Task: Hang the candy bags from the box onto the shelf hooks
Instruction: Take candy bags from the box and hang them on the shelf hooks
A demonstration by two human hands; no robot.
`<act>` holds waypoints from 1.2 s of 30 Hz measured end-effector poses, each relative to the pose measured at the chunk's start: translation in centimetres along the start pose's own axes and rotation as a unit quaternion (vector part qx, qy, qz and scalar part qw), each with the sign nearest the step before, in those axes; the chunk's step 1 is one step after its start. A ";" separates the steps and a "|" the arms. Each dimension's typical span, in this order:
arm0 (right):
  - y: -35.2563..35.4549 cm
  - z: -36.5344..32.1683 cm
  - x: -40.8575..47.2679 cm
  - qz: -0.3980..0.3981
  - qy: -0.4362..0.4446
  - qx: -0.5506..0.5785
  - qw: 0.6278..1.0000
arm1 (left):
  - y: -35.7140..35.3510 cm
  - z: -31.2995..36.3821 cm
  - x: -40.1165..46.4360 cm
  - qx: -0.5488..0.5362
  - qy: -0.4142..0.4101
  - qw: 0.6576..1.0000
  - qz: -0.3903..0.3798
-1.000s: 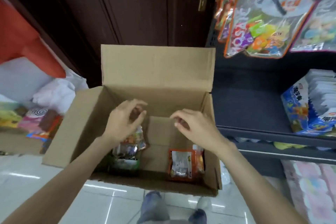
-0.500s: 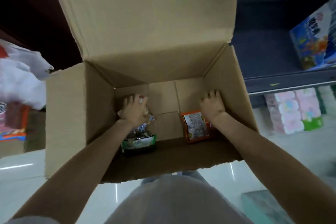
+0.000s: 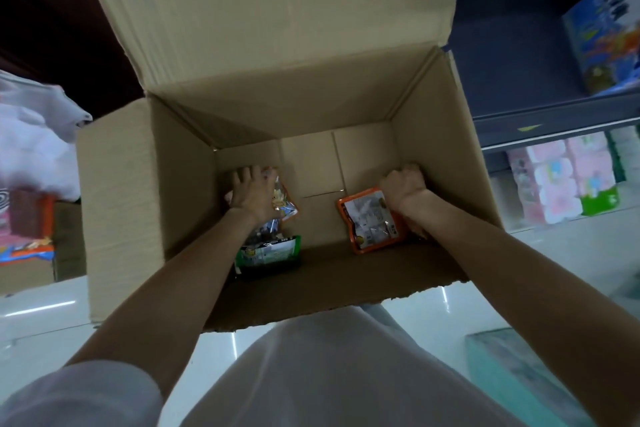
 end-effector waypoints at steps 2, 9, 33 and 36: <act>2.0 -0.7 -0.7 0.035 0.049 0.054 0.997 | 0.4 0.6 0.1 0.005 -0.015 1.000 0.012; 8.2 0.2 -2.6 0.128 0.121 0.258 0.950 | 0.5 2.0 0.8 -0.010 -0.066 0.998 0.011; 10.8 12.4 -12.4 0.179 0.085 0.836 0.512 | 21.4 0.0 -9.2 -0.725 -0.035 0.544 0.421; 12.6 12.9 -14.0 0.208 0.128 0.825 0.509 | 25.3 2.3 -11.3 -0.670 -0.096 0.603 0.422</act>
Point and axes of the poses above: each hand's wrist, its own x-axis towards the middle knuckle, its own y-axis out of the back of the hand, z = x × y, the point moved 10 cm from there along x, towards the middle knuckle, and after that the axes turned 11 degrees about -y, right-handed, at the moved point
